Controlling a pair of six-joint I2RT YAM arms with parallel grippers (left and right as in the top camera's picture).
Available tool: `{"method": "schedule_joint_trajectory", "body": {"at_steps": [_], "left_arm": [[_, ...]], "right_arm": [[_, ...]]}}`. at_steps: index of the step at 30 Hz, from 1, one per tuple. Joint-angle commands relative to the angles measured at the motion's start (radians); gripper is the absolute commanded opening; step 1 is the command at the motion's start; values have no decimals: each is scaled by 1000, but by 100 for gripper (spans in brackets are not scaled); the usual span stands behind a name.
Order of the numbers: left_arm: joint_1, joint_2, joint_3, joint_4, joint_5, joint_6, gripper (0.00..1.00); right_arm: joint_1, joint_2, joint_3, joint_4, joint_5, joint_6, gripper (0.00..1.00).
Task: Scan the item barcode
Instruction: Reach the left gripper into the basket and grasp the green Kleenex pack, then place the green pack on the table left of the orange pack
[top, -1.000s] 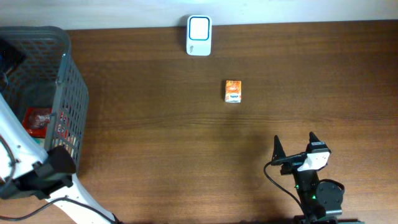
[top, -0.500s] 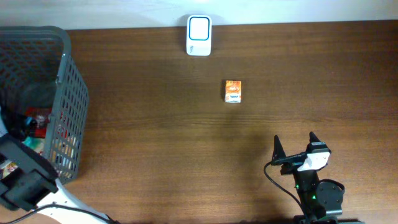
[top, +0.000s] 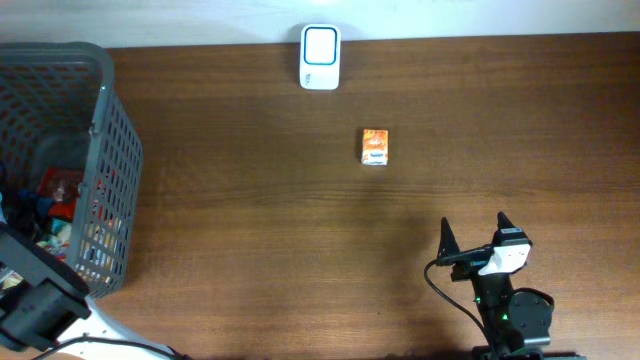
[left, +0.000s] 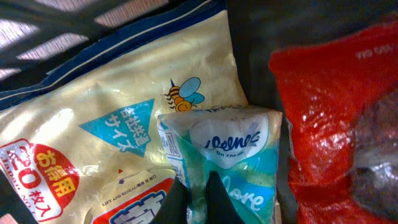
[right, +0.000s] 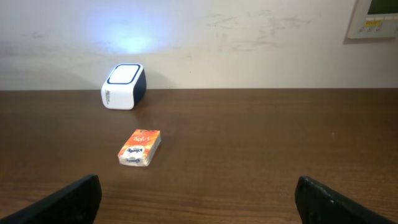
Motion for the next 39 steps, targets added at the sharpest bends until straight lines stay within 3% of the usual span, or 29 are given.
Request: {"method": "schedule_joint_trajectory", "body": {"at_steps": [1,7,11,14,16,18,22,24,30,39], "left_arm": [[5,29,72,-92,113,27,0],[-1,-86,580,-338,373,29,0],[-111,-249,629,-320,587,134,0],[-307,-283,629,-311,699,265,0],[-483,-286,629,-299,688,381,0],[-603,-286,628,-274,658,409,0],[-923,-224,618,-229,385,394,0],[-1029,-138,597,-229,251,274,0],[-1135,174,577,-198,239,49,0],[-1239,413,576,12,253,-23,0]], "right_arm": [[5,-6,-5,-5,2,4,98],[5,-6,-5,-5,2,4,98],[5,-6,-5,-5,2,4,98],[5,-6,-5,-5,2,4,98],[5,-6,-5,-5,1,4,98],[5,-6,-5,-5,2,4,98],[5,-6,-5,-5,1,4,98],[5,-6,-5,-5,1,4,98],[5,-6,-5,-5,2,4,98],[5,-6,-5,-5,1,4,98]]}}
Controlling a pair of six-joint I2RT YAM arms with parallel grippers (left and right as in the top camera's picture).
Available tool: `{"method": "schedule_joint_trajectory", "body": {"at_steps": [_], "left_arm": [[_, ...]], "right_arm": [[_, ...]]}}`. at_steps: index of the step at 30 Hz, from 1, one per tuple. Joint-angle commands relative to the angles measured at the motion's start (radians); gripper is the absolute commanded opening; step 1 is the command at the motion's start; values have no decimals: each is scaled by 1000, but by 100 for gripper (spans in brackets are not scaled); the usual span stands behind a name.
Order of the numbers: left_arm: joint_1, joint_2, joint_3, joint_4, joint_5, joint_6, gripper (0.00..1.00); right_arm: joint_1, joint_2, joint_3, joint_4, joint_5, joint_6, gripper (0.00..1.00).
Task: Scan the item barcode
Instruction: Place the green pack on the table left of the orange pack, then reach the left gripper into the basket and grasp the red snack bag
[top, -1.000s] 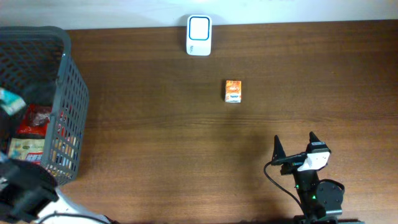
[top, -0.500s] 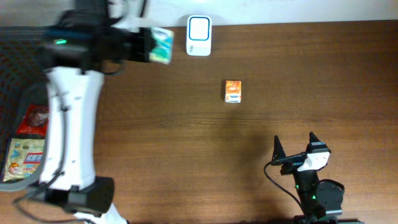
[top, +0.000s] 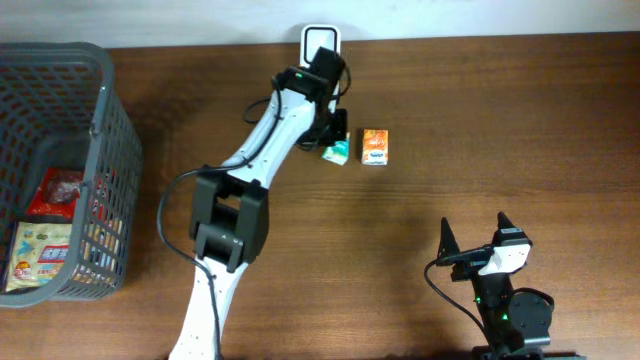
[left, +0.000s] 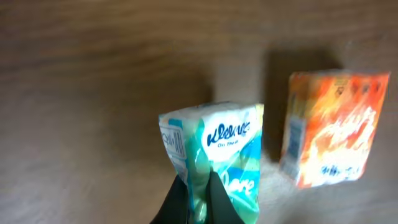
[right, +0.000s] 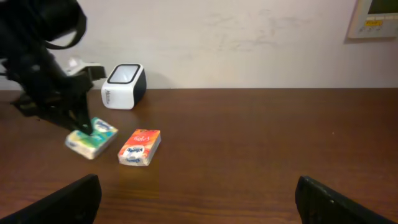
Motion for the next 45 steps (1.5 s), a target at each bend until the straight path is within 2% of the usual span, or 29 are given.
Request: {"method": "schedule_joint_trajectory", "body": {"at_steps": [1,9,11,15,18,19,20,21,25,30,32,35,37,38,43,45], "left_arm": [[-22,45,-5,53,-4,-81,0],[-104,55,-7,80,-4,-83,1],[-103,54,-2,79,-4,-82,19],[-73,32,120,3,-5,-44,40],[-13,7,327,-169,-23,-20,46],[25,-3,425,-257,-24,-7,48],[122,-42,568,-402,-23,-7,92],[148,-53,597,-436,-23,-4,95],[351,-140,762,-596,-23,38,99],[702,-331,783,-592,-11,79,99],[903,-352,783,-605,-12,79,99],[1099,-351,677,-605,-19,77,99],[1157,-351,525,-605,-125,-68,99],[1176,-351,341,-575,-141,-105,99],[1118,-351,-172,-296,-105,-90,99],[1106,-351,-290,-198,-105,-90,99]], "right_arm": [[5,-7,-5,-5,2,4,99],[5,-7,-5,-4,1,4,98],[5,-7,-5,-5,2,4,98],[5,-7,-5,-4,1,4,98],[5,-7,-5,-5,1,4,98],[5,-7,-5,-5,2,4,98],[5,-7,-5,-5,2,4,98],[5,-7,-5,-5,1,4,98],[5,-7,-5,-5,2,4,98],[5,-7,-5,-5,2,4,98],[5,-7,-5,-5,1,4,98],[5,-7,-5,-5,2,4,98],[5,-7,-5,-5,2,4,98],[5,-7,-5,-4,1,4,99],[5,-7,-5,-5,1,4,98],[5,-7,-5,-5,2,4,98]]}}
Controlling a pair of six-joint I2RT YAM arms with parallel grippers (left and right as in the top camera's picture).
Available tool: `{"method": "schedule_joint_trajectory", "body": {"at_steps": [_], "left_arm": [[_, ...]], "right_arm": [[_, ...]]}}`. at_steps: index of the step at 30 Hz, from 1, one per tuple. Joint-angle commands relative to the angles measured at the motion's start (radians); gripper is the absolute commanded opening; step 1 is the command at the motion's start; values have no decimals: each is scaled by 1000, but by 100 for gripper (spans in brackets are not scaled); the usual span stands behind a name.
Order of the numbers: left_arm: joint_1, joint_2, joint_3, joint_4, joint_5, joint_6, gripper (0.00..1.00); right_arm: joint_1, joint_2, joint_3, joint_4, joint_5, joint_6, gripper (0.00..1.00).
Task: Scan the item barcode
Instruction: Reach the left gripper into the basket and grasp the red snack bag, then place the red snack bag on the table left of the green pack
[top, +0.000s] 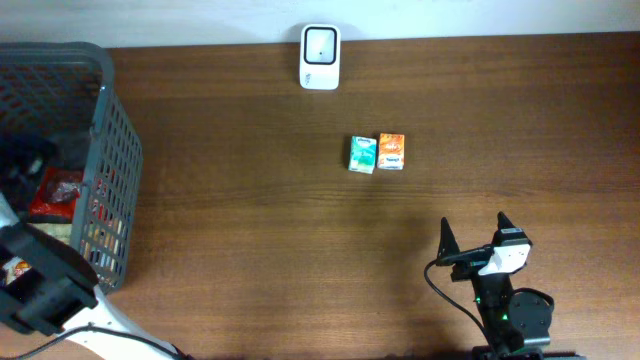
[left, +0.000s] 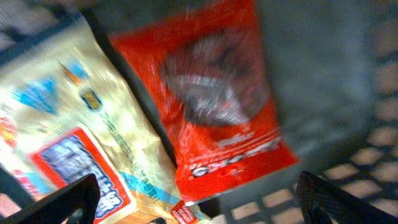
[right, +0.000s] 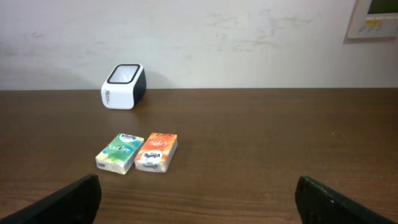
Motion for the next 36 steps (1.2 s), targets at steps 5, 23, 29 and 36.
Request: {"method": "schedule_joint_trajectory", "body": {"at_steps": [5,23,29,36], "left_arm": [[-21,-10,-334,347,-1,-5,99],[-20,-196,-235,377,320,164,0],[-32,-574,-155,393,345,163,0],[-583,-595,-156,439,483,265,0]], "right_arm": [[5,-6,-5,-5,1,4,98],[5,-6,-5,-5,1,4,98],[5,-6,-5,-5,1,4,98],[5,-6,-5,-5,1,4,98]]}}
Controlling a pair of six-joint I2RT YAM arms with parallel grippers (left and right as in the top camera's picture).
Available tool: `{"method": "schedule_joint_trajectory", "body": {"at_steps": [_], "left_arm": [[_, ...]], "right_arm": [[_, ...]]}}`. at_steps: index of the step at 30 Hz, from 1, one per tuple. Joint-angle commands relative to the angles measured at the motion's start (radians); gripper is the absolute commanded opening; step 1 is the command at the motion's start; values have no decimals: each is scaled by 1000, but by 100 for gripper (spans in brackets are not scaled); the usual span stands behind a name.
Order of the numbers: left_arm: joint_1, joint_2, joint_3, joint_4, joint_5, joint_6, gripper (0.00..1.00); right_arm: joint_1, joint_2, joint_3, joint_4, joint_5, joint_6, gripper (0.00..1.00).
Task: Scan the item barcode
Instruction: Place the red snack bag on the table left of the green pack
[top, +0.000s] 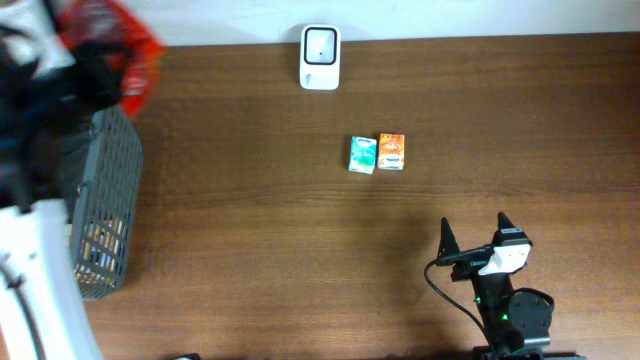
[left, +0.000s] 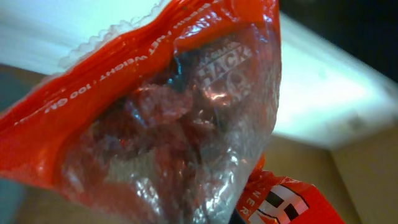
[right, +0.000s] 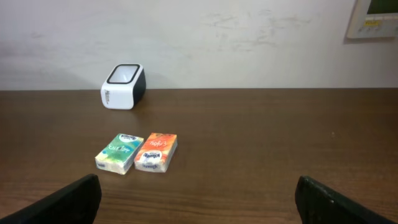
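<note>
A red snack bag with a clear window hangs above the basket's far corner, and my left gripper is shut on it. In the left wrist view the red bag fills the frame and hides the fingers. The white scanner stands at the table's far edge; the right wrist view shows the scanner too. My right gripper rests open near the front right, with nothing between its fingers.
A grey basket with more packets stands at the left. A green tissue pack and an orange tissue pack lie side by side mid-table, in front of the scanner.
My left gripper was open inside the basket over the red bag. Now it is shut on that bag and holds it up above the basket's far corner. The right arm has not moved.
My left gripper was shut on a green tissue pack in the basket. Then it held that pack near the scanner, beside the orange pack. Then the green pack lay by the orange one and the gripper was open in the basket. Now it holds the red bag aloft.
</note>
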Motion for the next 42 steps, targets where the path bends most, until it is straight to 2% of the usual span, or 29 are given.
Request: {"method": "schedule_joint_trajectory", "body": {"at_steps": [1,3,6,11,14,16,20,27,28,30,32,35,40,42], "left_arm": [[-267,107,0,8,-84,127,0],[-391,206,0,4,-204,145,0],[-516,373,0,-11,-238,153,0],[-616,658,0,9,-289,153,2],[-645,764,0,64,-289,151,0],[-667,809,0,96,-286,136,1],[-714,865,0,106,-289,136,19],[-770,872,37,61,-278,106,28],[-764,872,79,21,-278,106,36],[-747,871,190,-74,-280,107,63],[-722,869,312,-167,-314,107,68],[-655,867,588,-374,-358,107,68],[-411,865,1191,-696,-357,107,72],[-309,824,1239,-723,-358,107,76]], "right_arm": [[5,-7,-5,-5,1,4,98],[5,-7,-5,-5,1,4,98],[5,-7,-5,-5,1,4,98],[5,-7,-5,-4,1,4,98],[5,-7,-5,-5,1,4,98],[5,-7,-5,-4,1,4,98],[5,-7,-5,-5,1,4,98],[5,-7,-5,-5,1,4,98],[5,-7,-5,-5,1,4,98],[5,-7,-5,-5,1,4,98],[5,-7,-5,-5,1,4,98],[5,-7,-5,-5,1,4,98],[5,-7,-5,-5,1,4,98],[5,-7,-5,-5,1,4,98]]}}
